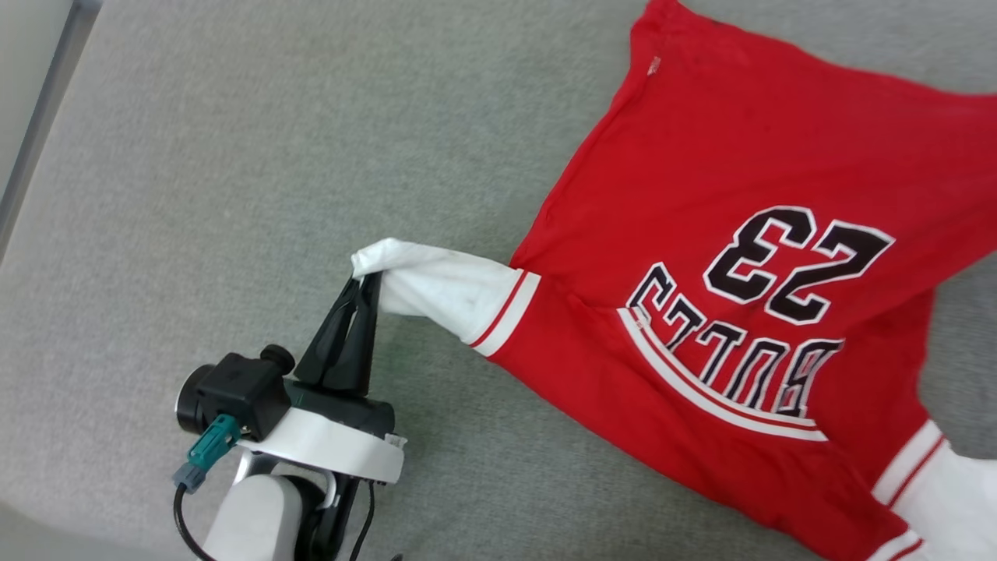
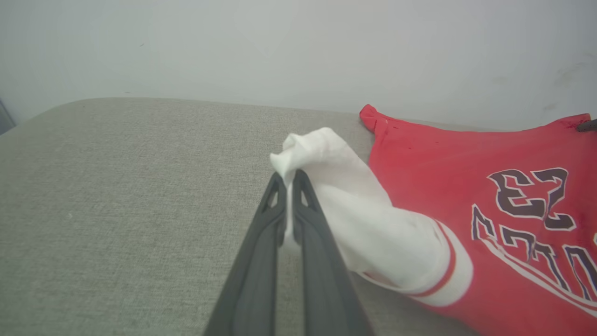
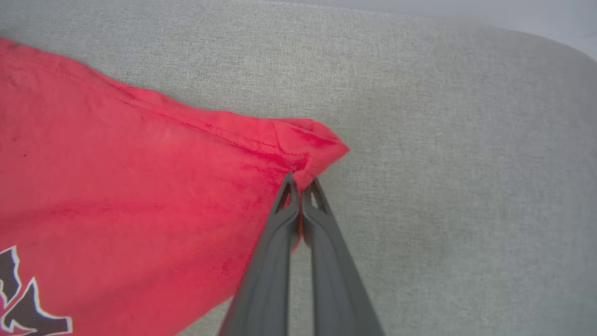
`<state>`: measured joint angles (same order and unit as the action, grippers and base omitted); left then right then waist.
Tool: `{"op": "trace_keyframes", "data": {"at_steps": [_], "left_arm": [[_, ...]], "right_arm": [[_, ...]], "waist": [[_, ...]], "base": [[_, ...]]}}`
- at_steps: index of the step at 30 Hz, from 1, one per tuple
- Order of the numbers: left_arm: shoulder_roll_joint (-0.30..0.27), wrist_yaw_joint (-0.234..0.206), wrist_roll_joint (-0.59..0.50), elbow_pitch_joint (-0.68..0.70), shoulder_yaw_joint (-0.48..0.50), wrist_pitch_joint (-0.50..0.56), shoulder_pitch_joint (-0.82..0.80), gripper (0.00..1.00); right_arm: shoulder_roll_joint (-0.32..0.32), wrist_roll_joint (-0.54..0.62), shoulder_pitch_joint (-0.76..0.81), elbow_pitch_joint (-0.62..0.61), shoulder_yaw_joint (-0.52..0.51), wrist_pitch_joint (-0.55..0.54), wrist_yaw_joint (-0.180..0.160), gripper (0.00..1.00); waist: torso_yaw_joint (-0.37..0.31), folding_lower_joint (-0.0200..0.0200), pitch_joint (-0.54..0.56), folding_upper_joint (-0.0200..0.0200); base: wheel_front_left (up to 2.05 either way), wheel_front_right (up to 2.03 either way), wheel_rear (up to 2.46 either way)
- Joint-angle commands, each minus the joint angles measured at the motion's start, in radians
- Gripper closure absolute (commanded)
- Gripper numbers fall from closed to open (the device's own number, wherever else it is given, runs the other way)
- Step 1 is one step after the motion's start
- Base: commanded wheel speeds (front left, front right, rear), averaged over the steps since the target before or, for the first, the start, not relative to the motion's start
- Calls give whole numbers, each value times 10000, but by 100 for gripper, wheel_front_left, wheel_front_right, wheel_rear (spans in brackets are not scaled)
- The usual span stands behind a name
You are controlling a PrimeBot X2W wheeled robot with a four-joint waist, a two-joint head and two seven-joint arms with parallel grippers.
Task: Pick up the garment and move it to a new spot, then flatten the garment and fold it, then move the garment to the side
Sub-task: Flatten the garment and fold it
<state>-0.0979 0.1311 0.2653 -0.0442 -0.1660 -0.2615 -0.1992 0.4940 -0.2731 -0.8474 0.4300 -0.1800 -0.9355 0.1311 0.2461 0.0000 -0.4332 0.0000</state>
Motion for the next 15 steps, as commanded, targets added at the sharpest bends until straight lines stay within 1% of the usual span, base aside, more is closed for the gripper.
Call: {"op": "trace_keyframes", "data": {"at_steps": [1, 4, 8, 15], "left_arm": [[-105, -10, -87, -70, 99, -46, 156, 100], [-187, -10, -75, -200, 256, -46, 347, 100], [-298, -10, -90, -439, 390, -46, 706, 100], [-471, -10, 12, -836, 592, -46, 1364, 100]], "right_arm": [[-35, -138, 562, -396, -124, -72, -7, 100], [-366, -337, 1593, -1303, -548, -232, -7, 100], [-919, -516, 3373, -2535, -1179, -254, -7, 100], [-2186, -672, 6700, -4339, -2443, 100, -7, 100]], "waist": [[-548, 0, 568, 0], [-913, 0, 946, 0], [-1324, 0, 1595, 0], [-1870, 0, 2624, 0]], "base": [[0, 0, 0], [0, 0, 0], [0, 0, 0], [0, 0, 0]]}}
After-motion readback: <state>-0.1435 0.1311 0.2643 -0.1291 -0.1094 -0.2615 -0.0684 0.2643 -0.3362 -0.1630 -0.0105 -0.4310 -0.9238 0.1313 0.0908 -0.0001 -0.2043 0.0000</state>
